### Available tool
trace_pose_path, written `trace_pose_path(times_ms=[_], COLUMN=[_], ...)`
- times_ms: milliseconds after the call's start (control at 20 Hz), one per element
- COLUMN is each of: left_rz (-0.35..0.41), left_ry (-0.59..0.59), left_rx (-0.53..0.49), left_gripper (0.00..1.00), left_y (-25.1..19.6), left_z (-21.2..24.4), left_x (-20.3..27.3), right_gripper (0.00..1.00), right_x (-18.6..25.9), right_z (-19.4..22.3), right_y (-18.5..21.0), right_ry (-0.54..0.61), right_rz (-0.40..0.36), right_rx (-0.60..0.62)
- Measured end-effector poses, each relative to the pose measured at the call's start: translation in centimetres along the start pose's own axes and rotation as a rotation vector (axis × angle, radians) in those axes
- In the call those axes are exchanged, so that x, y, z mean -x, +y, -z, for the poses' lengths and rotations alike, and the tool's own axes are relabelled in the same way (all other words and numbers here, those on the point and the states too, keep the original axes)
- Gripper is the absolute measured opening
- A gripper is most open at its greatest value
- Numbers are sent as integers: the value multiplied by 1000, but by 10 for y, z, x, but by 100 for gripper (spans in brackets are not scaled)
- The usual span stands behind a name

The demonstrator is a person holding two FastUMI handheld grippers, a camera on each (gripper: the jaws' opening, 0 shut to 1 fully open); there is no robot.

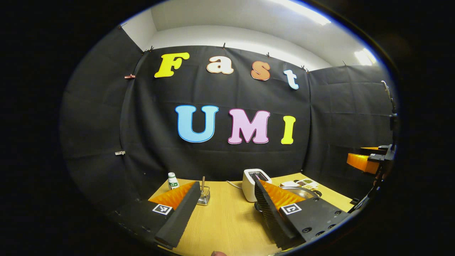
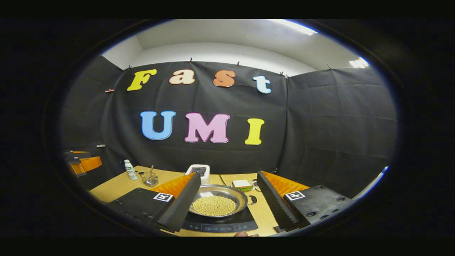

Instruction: First push the handle of the pot to place it horizontally, then grasp the pot with both hands and set it on the induction cooktop.

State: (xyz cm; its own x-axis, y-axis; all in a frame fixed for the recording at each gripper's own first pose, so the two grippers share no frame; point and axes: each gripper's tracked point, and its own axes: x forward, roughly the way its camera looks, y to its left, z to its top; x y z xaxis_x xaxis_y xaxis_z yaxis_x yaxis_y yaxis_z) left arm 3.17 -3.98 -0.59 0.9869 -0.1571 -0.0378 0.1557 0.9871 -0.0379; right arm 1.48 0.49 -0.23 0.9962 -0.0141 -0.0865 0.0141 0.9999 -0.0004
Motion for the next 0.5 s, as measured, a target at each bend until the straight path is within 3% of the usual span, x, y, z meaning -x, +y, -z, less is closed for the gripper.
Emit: trace_pose_path(times_ms=[500], left_rz=[17], left_ry=[17], left_rx=[-6], left_gripper=[95], left_y=[-2], left_z=[3], left_x=[-1], right_gripper=[98], right_x=[1], right_z=[4], right_y=[4], right_ry=[10], right_rz=[4], right_rx=[23])
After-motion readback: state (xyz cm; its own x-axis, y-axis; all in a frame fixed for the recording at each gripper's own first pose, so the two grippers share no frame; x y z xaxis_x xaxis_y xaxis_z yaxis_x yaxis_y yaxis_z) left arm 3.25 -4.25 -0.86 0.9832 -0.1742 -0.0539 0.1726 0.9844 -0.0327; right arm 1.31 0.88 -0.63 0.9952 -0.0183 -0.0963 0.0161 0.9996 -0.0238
